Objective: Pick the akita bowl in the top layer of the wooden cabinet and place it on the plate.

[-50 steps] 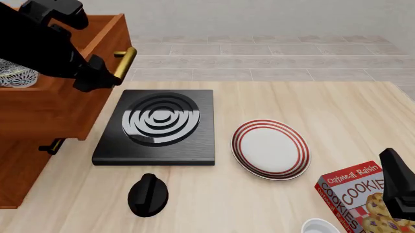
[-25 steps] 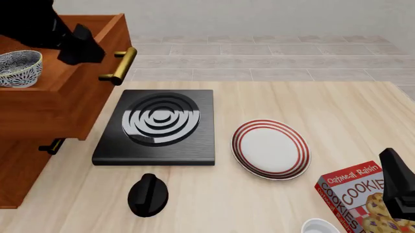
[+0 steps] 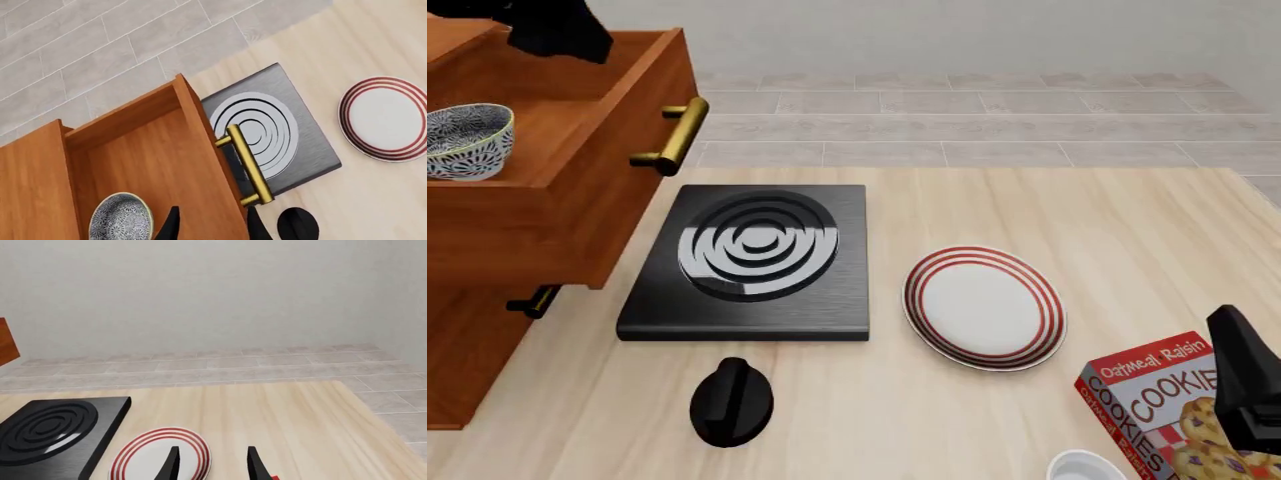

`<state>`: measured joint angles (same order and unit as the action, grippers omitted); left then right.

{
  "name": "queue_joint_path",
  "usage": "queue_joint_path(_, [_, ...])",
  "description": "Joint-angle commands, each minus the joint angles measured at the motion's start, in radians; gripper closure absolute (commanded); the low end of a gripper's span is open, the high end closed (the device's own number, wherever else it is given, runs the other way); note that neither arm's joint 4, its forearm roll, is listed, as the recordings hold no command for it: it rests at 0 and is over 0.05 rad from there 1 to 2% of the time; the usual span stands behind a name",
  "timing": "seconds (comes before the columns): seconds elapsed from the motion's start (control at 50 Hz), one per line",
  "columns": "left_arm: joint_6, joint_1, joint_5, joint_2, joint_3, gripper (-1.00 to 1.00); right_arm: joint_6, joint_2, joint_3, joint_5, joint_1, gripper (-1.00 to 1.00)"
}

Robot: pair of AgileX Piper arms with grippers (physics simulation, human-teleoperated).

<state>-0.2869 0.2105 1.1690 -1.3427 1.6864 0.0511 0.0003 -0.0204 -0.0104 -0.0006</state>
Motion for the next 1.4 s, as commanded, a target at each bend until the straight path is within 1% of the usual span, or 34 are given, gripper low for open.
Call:
queue_joint_path(0.02, [0.031,-0.043,0.051,-0.043,0.057,-1.0,-0.002,0.0,0.001,-0.001,0.001,-1.0])
queue_joint_path(0.1, [0.029,-0.062,0.05,-0.046,0.047,-1.0,-0.003,0.0,0.001,-0.001,0.002,-1.0])
queue_joint_path(0.12, [0.052,-0.058,0.05,-0.051,0.022,-1.0,-0.002,0.0,0.001,-0.001,0.002,-1.0])
queue_joint_path(0.14, [0.054,-0.056,0.051,-0.051,0.018,-1.0,-0.002,0.0,0.001,-0.002,0.002,-1.0])
queue_joint_path(0.16, [0.04,-0.063,0.051,-0.051,0.009,-1.0,-0.002,0.0,0.001,-0.002,0.002,-1.0])
queue_joint_path(0.34, [0.052,-0.11,0.051,-0.074,0.016,-1.0,-0.002,0.0,0.0,-0.002,0.002,-1.0])
queue_joint_path(0.36, [0.06,-0.123,0.051,-0.08,0.017,-1.0,-0.002,0.0,0.0,-0.002,0.002,-1.0])
queue_joint_path(0.4, [0.072,-0.12,0.051,-0.082,0.016,-1.0,-0.002,0.0,0.0,-0.002,0.002,-1.0])
queue_joint_path(0.42, [0.065,-0.126,0.051,-0.083,0.011,-1.0,-0.002,0.0,0.0,-0.002,0.002,-1.0])
queue_joint_path(0.62, [0.079,-0.177,0.051,-0.094,0.01,-1.0,-0.003,0.0,0.0,-0.001,0.003,-1.0])
queue_joint_path(0.76, [0.061,-0.209,0.051,-0.091,0.005,-1.0,-0.004,0.0,-0.002,0.0,0.004,-1.0])
queue_joint_path(0.78, [0.074,-0.206,0.051,-0.091,-0.002,-1.0,-0.004,0.0,-0.002,0.0,0.004,-1.0])
queue_joint_path(0.8, [0.065,-0.215,0.051,-0.089,-0.006,-1.0,-0.004,0.0,-0.001,0.0,0.004,-1.0])
queue_joint_path(1.0, [0.061,-0.24,0.051,-0.084,-0.03,-1.0,-0.004,0.0,-0.001,-0.002,0.004,-1.0])
queue_joint_path(1.26, [0.031,-0.274,0.051,-0.078,-0.074,-1.0,-0.005,0.0,-0.001,-0.003,0.004,-1.0])
queue_joint_path(1.4, [0.023,-0.294,0.051,-0.088,-0.069,-1.0,-0.005,0.0,-0.002,-0.002,0.005,-1.0])
